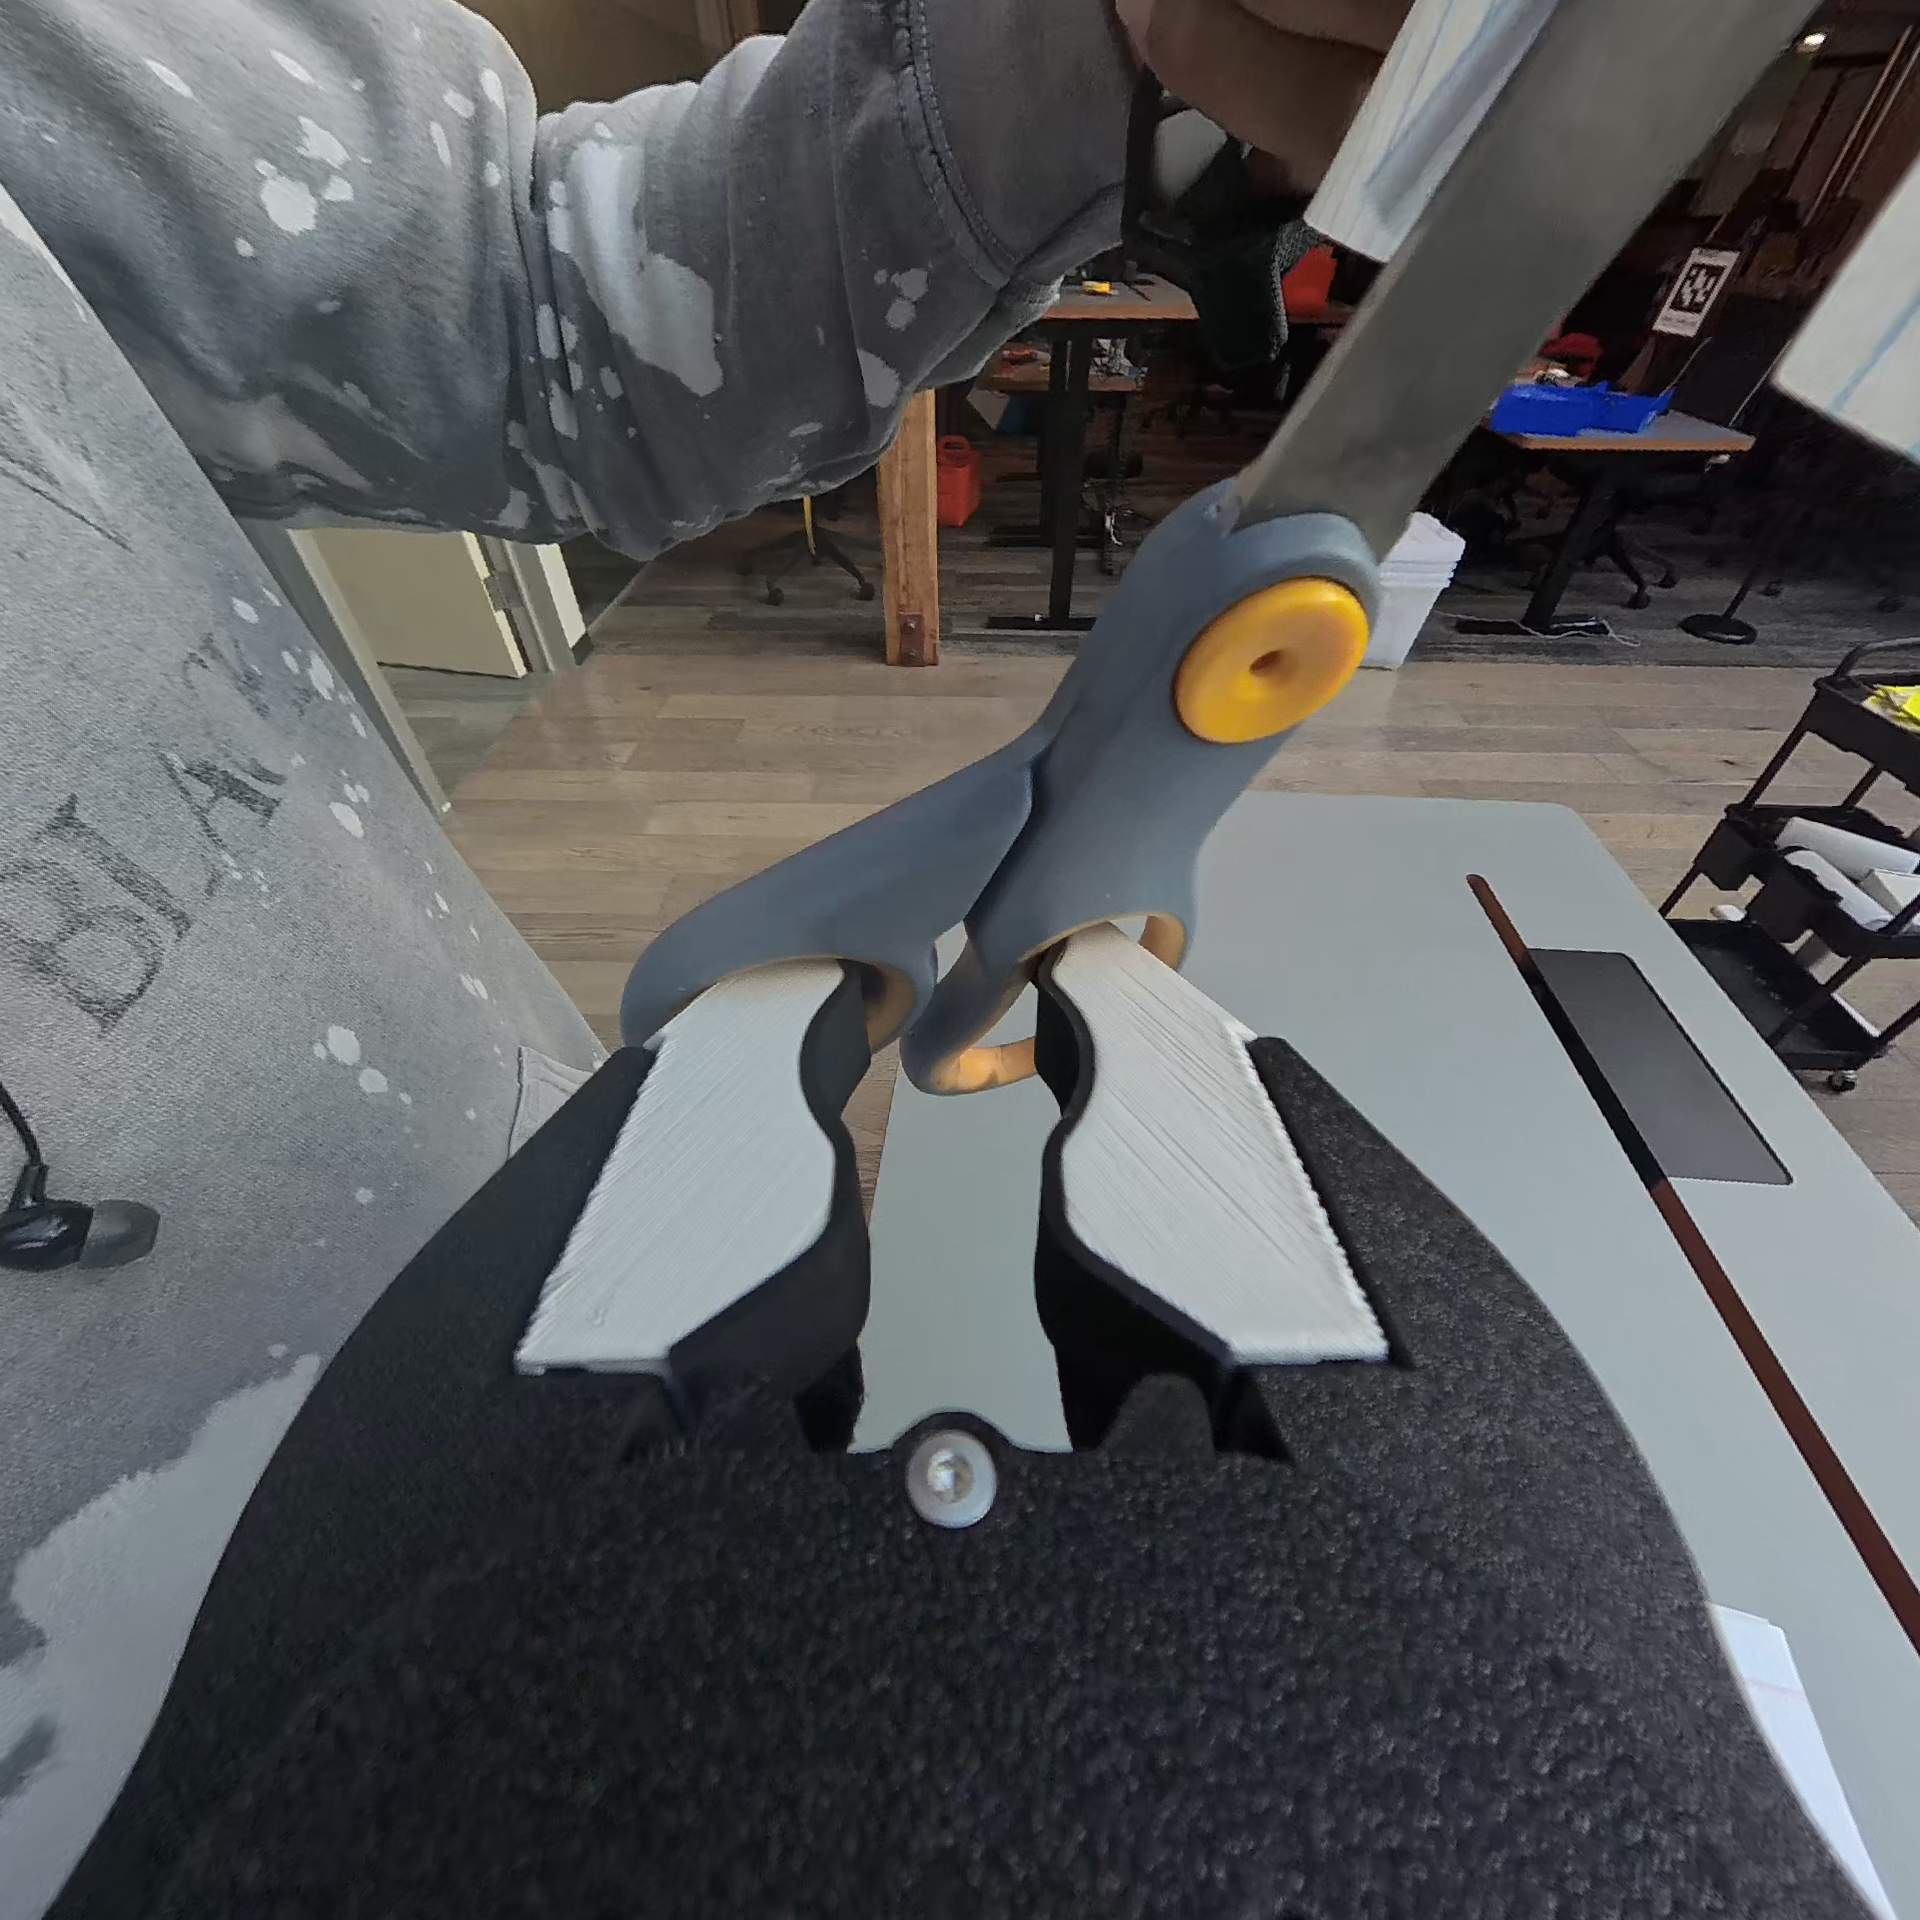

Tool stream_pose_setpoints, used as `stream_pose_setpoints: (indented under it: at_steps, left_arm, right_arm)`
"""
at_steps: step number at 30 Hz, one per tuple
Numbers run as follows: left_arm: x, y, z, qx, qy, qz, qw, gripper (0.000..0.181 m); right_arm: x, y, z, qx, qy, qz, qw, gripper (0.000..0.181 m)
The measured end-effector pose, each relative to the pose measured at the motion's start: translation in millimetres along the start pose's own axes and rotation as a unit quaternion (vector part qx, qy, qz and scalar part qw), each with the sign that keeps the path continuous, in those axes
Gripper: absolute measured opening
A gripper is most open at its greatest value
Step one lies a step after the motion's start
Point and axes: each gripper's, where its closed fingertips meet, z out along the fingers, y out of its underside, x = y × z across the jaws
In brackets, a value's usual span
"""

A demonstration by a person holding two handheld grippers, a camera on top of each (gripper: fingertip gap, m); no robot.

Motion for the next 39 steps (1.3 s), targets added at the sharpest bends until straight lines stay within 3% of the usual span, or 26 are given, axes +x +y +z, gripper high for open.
stream_pose_setpoints:
  at_steps: [13,23,39]
  left_arm:
    - [10,9,-4,-0.053,0.027,-0.024,0.998,0.0]
    - [24,10,-7,-0.062,0.059,-0.043,0.995,0.0]
    - [12,20,-13,-0.064,0.055,-0.072,0.994,0.0]
  right_arm:
    - [-2,5,12,-0.018,0.005,-0.038,0.999,0.034]
    - [-4,-9,8,0.032,-0.003,-0.049,0.998,0.041]
    - [-7,-19,1,0.039,-0.009,-0.056,0.998,0.047]
